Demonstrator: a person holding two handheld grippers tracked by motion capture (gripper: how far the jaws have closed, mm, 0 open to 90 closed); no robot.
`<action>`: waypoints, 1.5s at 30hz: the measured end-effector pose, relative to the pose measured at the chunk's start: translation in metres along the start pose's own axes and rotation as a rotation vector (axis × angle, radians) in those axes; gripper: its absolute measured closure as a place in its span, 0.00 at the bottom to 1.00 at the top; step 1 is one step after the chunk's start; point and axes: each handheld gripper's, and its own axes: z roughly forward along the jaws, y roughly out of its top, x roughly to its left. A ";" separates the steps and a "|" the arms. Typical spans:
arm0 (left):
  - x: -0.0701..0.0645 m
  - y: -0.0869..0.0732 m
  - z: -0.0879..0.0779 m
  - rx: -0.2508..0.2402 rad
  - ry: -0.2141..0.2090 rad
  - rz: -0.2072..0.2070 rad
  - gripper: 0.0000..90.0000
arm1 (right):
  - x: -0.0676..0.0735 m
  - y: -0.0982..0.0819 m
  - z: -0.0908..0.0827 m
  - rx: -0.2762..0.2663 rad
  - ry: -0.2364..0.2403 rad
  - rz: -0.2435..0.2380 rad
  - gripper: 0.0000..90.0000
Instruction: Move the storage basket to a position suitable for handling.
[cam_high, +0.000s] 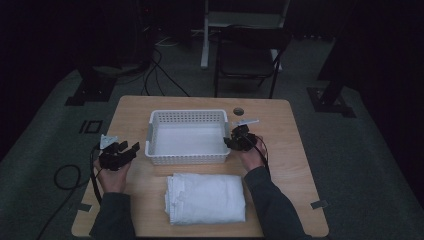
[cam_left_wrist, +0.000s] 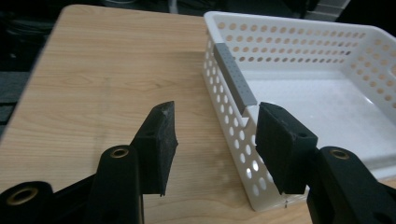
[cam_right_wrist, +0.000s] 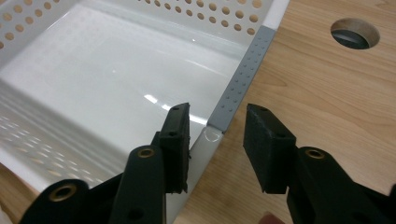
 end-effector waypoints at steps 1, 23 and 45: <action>-0.002 0.000 0.001 0.006 -0.007 0.006 0.53 | -0.001 -0.001 -0.001 0.002 0.004 0.001 0.70; -0.040 -0.004 0.028 0.100 -0.158 0.069 0.63 | -0.020 -0.021 -0.019 -0.012 0.006 0.026 0.73; -0.070 0.010 0.054 0.149 -0.131 0.162 0.72 | -0.035 -0.033 -0.032 -0.018 -0.023 0.048 0.73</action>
